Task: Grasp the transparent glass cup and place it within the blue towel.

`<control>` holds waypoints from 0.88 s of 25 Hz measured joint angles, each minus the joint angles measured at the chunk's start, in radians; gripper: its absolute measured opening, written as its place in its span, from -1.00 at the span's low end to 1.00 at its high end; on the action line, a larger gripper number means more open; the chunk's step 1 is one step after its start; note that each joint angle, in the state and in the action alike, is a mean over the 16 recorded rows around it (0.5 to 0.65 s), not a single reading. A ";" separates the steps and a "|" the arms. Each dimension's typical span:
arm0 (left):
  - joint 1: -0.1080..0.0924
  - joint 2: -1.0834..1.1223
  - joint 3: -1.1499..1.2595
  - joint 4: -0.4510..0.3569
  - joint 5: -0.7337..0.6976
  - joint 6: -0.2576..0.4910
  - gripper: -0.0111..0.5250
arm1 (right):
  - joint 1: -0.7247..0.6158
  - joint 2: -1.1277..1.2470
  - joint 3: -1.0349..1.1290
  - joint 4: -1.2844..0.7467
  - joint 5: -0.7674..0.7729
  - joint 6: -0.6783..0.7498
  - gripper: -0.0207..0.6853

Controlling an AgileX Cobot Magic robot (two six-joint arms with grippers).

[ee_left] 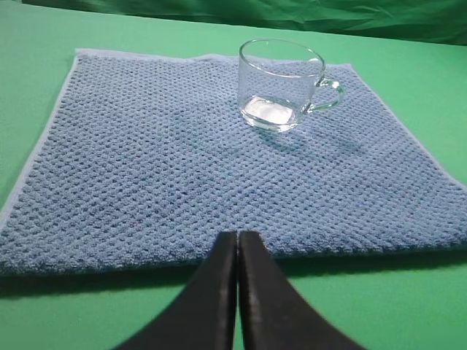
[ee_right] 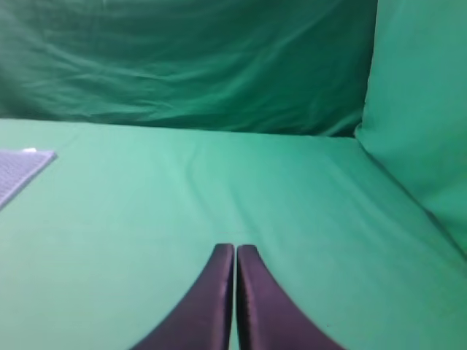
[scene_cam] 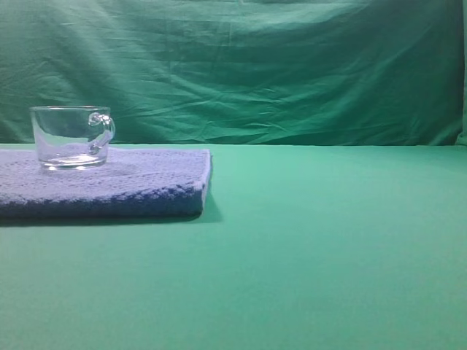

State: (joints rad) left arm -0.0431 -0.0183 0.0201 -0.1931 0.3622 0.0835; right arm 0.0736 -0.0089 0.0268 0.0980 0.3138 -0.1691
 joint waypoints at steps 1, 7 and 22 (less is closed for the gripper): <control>0.000 0.000 0.000 0.000 0.000 0.000 -0.96 | 0.000 0.000 0.001 -0.002 0.011 0.000 -0.94; 0.000 0.000 0.000 0.000 0.000 0.000 -0.96 | 0.000 0.000 0.001 -0.005 0.063 0.000 -0.94; 0.000 0.000 0.000 0.000 0.000 0.000 -0.96 | 0.000 0.000 0.001 -0.005 0.077 0.000 -0.94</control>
State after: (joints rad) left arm -0.0431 -0.0183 0.0201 -0.1931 0.3622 0.0835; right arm 0.0733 -0.0089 0.0283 0.0929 0.3910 -0.1691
